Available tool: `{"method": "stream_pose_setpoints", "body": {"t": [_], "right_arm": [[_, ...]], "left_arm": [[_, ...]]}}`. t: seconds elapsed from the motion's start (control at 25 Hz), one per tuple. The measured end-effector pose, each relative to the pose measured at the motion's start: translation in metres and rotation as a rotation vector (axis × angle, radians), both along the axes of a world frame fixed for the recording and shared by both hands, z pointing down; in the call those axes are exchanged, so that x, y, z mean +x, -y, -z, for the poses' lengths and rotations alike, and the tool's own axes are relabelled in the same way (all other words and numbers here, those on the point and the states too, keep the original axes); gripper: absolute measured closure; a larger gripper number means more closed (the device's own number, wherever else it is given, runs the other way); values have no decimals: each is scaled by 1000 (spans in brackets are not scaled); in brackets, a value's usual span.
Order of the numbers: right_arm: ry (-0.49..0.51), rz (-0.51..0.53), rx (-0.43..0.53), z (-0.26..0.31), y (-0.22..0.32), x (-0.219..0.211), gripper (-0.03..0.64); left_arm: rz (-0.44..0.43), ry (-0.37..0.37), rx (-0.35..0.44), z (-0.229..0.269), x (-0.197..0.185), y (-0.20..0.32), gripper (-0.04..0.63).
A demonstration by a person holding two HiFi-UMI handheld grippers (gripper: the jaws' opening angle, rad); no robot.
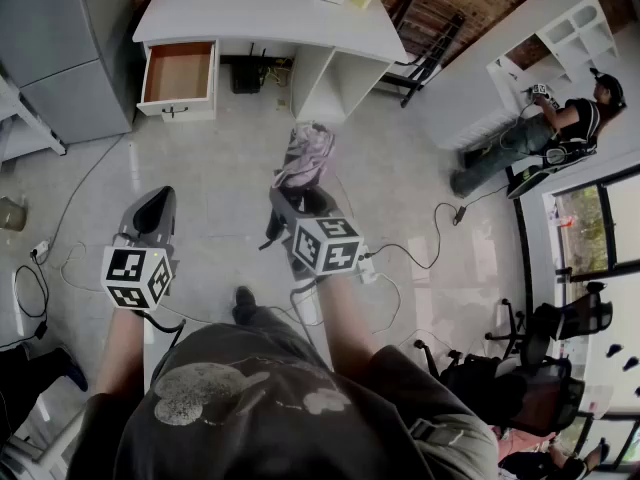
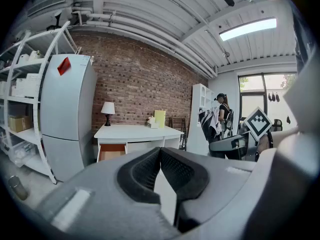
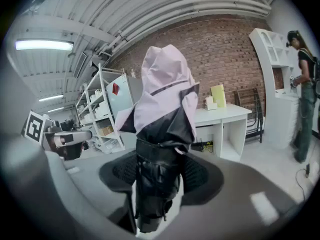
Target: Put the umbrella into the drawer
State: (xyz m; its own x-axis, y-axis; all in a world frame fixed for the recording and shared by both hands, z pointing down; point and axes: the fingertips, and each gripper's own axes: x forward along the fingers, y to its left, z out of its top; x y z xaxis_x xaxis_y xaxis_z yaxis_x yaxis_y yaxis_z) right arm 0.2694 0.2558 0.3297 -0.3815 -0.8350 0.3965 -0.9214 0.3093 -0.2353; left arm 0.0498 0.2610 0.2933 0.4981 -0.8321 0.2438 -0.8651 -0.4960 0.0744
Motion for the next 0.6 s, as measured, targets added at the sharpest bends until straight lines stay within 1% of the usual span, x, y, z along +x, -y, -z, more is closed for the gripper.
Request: {"method": "stream_pose_setpoints", "body": {"t": [0.32,0.44,0.6], "right_arm": [[-8,12,4,-6,-19,-13,385],[-23,6,3,-8,-17,-12,385],[-8,-13,12,-4,-9,-6,385]], "left_arm": [[9,-9,-2,-9,-14,-20,584],[-2,-4,-20,-16,-17,-22,584],[-4,13,-25,-15,-22,-17,584]]}}
